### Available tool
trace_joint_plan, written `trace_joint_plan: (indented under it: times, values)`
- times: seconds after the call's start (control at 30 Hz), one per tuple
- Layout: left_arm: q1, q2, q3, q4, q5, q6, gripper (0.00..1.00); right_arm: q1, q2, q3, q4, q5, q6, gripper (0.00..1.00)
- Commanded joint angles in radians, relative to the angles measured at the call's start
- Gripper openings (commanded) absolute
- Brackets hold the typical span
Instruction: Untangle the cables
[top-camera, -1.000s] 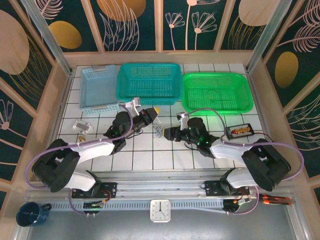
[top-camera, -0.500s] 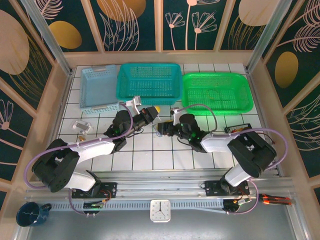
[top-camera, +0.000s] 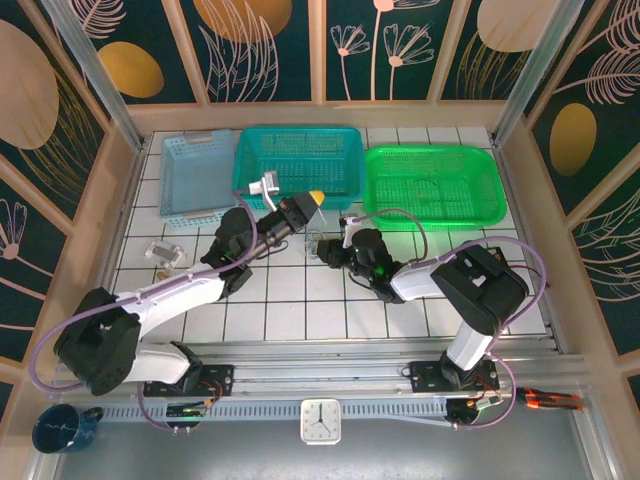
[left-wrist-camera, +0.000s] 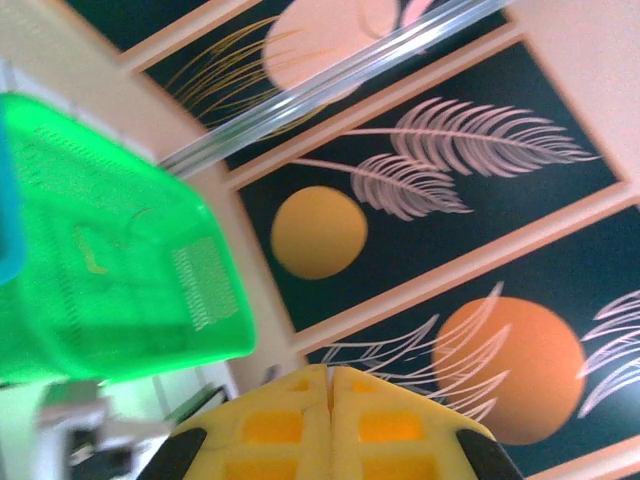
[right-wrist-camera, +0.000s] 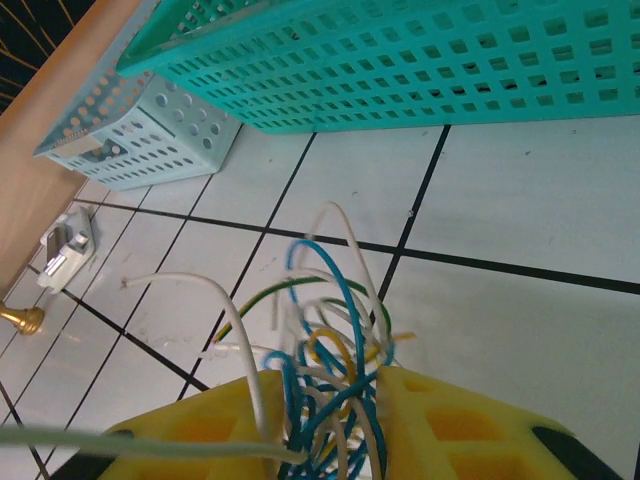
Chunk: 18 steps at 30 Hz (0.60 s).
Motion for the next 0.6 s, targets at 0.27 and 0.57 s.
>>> trace_joint_plan:
  times: [0.27, 0.57]
  values:
    - [-0.003, -0.078, 0.229, -0.057, 0.049, -0.018, 0.0, 0.008, 0.063, -0.024, 0.07, 0.035, 0.068, 0.29]
    - [-0.003, -0.092, 0.378, -0.114, 0.065, 0.01, 0.0, 0.008, 0.065, -0.028, 0.056, 0.039, 0.083, 0.28]
